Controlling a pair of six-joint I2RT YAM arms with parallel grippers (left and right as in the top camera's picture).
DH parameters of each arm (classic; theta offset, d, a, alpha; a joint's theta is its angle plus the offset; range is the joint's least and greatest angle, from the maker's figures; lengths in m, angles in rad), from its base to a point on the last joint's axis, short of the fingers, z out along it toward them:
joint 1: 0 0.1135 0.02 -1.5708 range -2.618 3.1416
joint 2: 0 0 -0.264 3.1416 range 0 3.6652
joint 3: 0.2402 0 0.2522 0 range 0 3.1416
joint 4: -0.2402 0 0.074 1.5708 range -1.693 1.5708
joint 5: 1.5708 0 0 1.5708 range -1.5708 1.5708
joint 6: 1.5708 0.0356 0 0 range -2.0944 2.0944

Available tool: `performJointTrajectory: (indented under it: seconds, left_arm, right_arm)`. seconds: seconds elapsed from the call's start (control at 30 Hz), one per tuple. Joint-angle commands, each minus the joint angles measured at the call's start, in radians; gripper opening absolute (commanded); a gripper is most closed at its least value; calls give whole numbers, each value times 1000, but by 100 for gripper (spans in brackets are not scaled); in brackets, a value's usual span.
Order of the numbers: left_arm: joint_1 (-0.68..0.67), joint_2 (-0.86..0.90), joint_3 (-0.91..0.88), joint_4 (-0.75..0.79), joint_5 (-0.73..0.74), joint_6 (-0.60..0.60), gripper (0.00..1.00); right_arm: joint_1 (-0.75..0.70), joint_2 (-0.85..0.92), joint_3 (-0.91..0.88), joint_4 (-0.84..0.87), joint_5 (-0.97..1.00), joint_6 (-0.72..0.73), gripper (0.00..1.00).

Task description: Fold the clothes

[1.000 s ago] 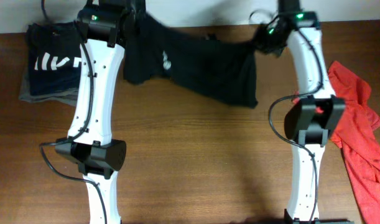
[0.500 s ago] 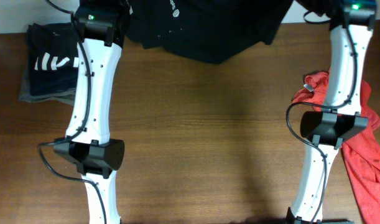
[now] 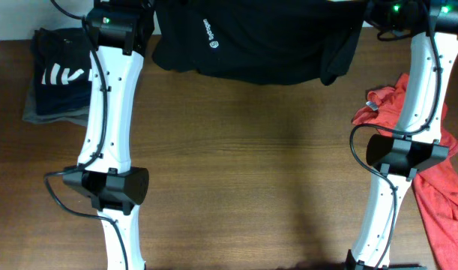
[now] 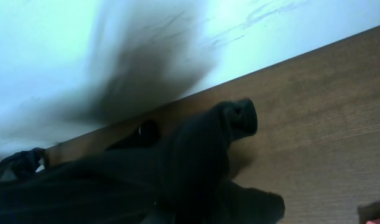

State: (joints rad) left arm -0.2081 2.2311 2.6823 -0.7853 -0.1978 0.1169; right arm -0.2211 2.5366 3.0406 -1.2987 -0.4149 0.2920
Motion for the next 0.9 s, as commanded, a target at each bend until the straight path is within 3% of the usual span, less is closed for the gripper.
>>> performJointTrajectory:
  seconds: [0.0,0.53,0.6,0.67,0.87]
  left_arm:
    - [11,-19,2,2,-11,20,1]
    - [11,-19,2,-32,-10,20,0]
    - [11,-19,2,-40,-10,20,1]
    - [11,-19,2,-48,-7,19,0]
    - [8,-19,2,-61,-6,19,1]
  right_arm:
    - [-13,-18,25,7,50,-26,17]
    - [-40,-18,28,-25,19,-23,22]
    - [-30,-16,24,-68,-42,-23,36]
    - [-11,-14,13,-106,-70,-22,44]
    - [122,-10,-70,-143,-74,-23,49]
